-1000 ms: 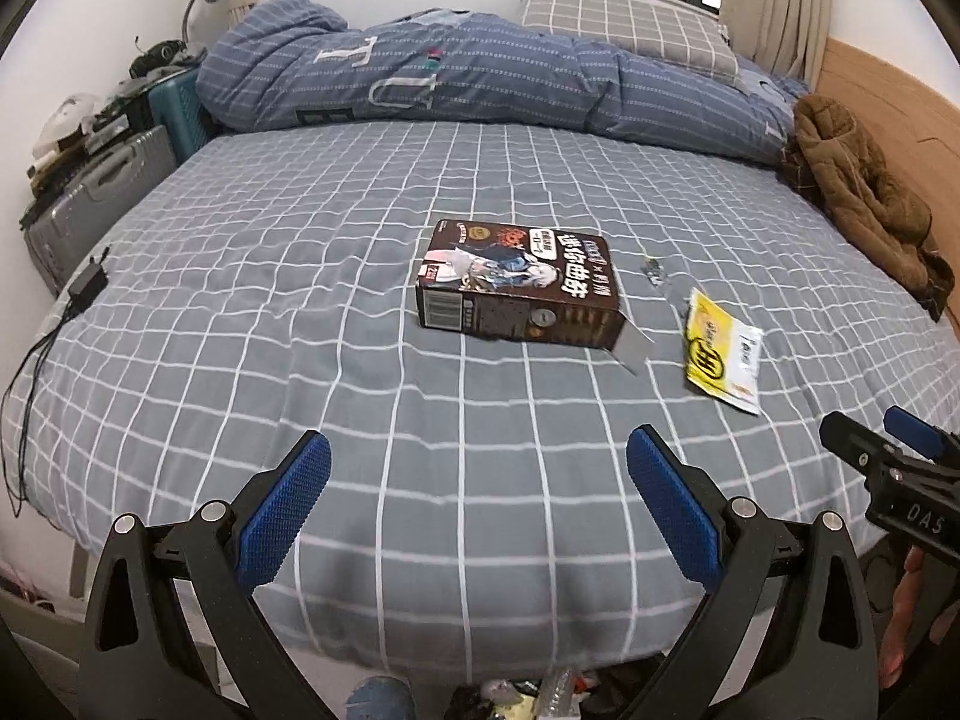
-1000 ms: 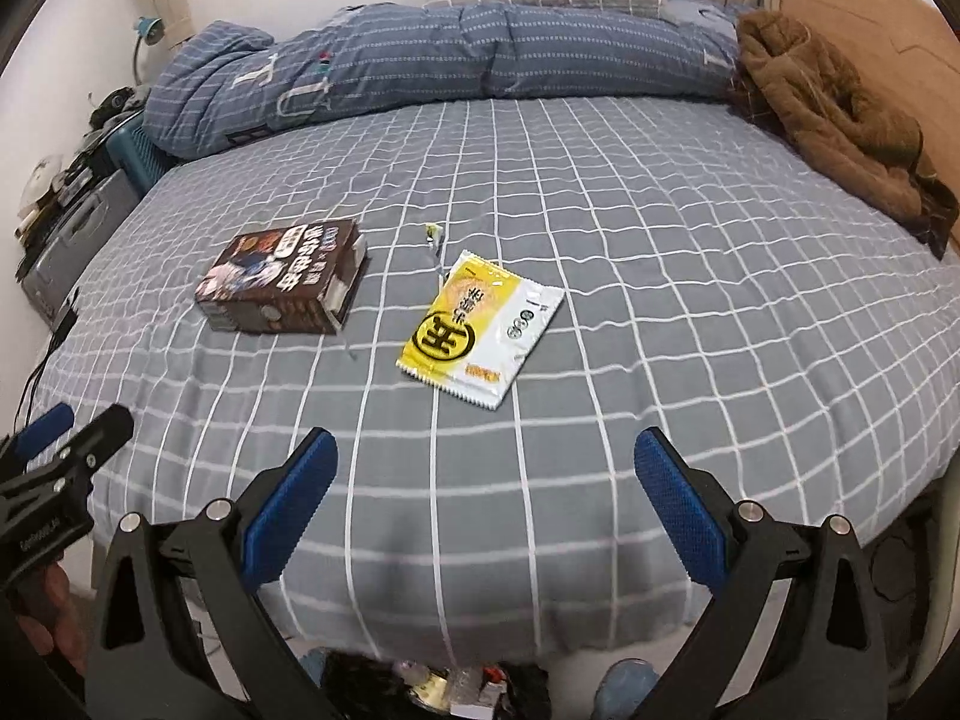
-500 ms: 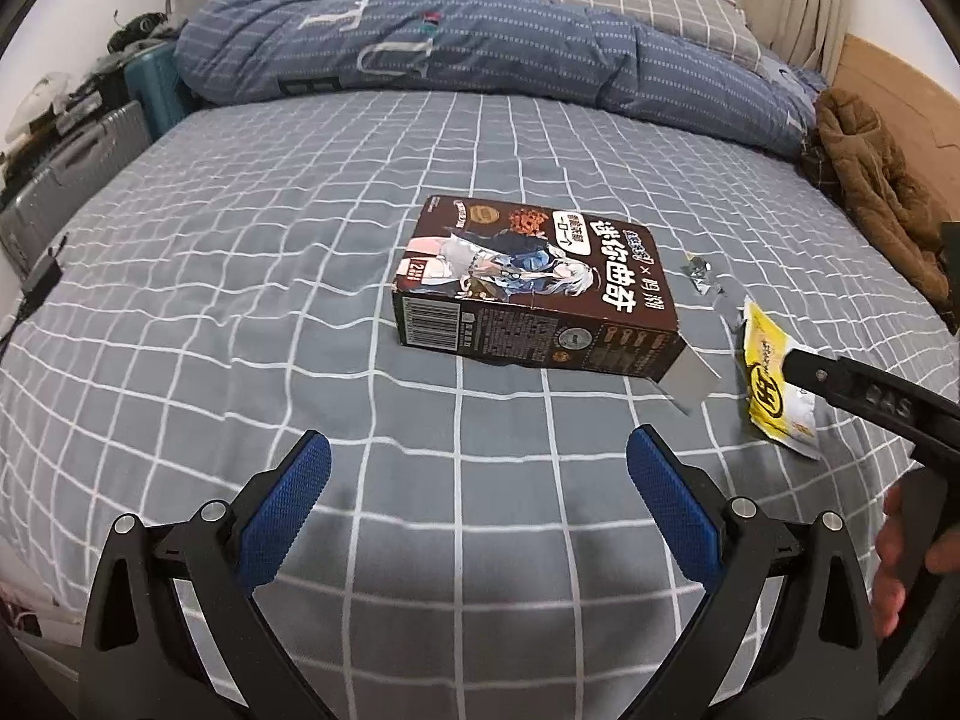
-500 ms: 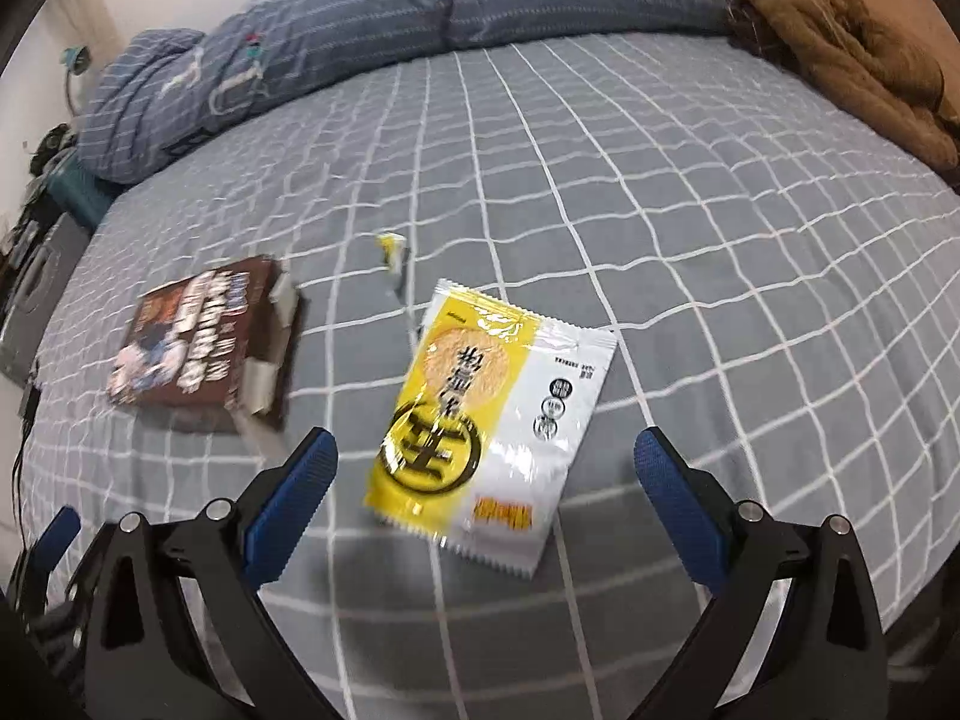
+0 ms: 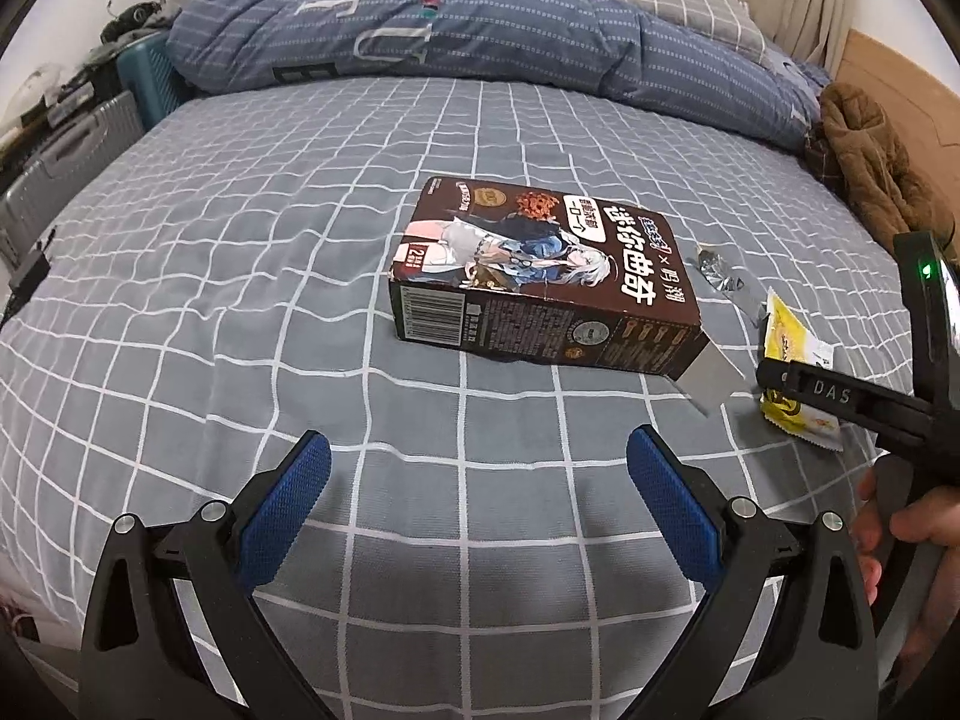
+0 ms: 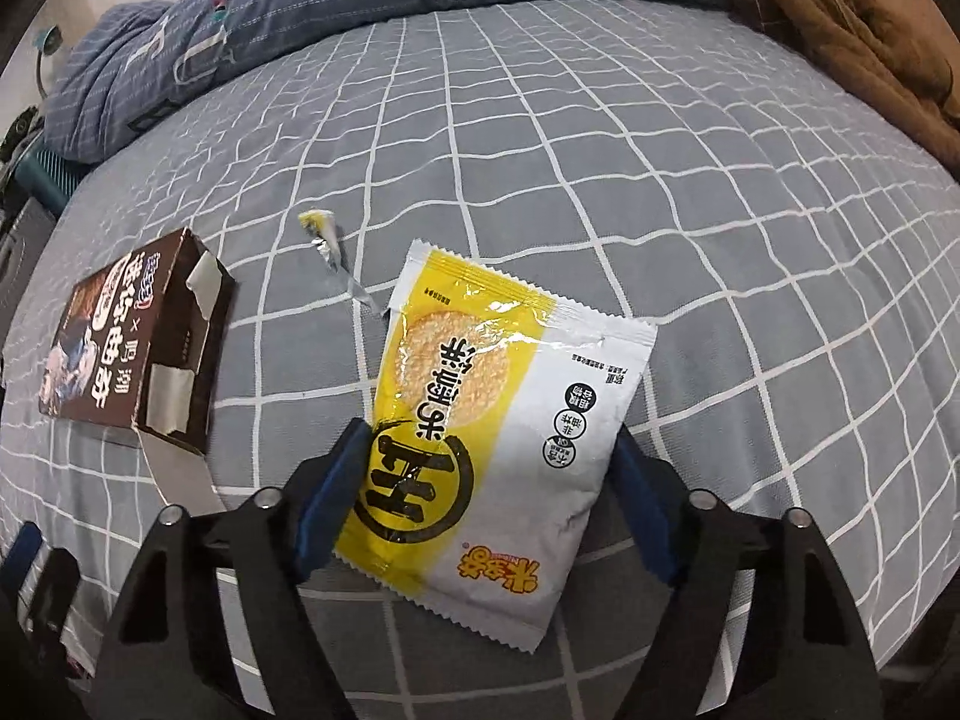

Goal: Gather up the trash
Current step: 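Grasp the yellow-and-white snack wrapper with the right tool, then grasp the brown snack box with the left tool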

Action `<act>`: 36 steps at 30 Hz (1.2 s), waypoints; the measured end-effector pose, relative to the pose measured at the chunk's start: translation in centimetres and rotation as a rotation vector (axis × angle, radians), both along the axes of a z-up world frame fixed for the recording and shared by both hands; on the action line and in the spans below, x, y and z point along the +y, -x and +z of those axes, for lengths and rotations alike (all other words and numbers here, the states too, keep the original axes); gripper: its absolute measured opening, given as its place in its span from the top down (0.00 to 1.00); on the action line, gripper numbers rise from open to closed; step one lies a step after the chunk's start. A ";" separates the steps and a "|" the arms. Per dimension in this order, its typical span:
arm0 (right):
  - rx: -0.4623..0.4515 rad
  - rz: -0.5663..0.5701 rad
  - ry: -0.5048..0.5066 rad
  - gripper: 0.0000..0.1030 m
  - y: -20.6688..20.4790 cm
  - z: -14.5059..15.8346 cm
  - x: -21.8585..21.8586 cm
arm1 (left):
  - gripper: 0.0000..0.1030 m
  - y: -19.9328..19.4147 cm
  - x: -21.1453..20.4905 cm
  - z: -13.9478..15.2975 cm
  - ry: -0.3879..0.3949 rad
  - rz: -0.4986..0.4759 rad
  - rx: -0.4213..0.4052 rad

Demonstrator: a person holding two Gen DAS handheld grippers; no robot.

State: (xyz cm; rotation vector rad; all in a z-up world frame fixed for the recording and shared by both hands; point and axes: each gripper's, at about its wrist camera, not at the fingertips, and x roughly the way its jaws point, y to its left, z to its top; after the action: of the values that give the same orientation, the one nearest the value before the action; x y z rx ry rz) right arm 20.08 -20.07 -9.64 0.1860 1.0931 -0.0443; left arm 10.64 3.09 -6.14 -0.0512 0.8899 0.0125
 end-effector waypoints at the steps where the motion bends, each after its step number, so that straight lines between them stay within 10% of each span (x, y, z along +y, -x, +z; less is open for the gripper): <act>1: -0.003 0.005 0.007 0.35 0.0 0.0 0.0 | 0.06 0.0 0.0 0.0 0.000 -0.001 0.002; 15: -0.029 0.090 0.078 0.78 0.5 0.5 0.3 | 0.06 -3.3 -1.7 0.9 -0.083 -0.176 0.011; 36: -0.047 0.170 0.005 0.89 1.2 1.5 -1.6 | 0.07 -13.2 -5.4 4.3 -0.413 -1.066 0.172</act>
State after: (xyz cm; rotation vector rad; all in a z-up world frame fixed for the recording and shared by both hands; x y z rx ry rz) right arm 18.89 -21.72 -8.10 0.0889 1.0587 0.1086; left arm 23.85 -2.36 -1.84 0.8214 0.9809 -0.8007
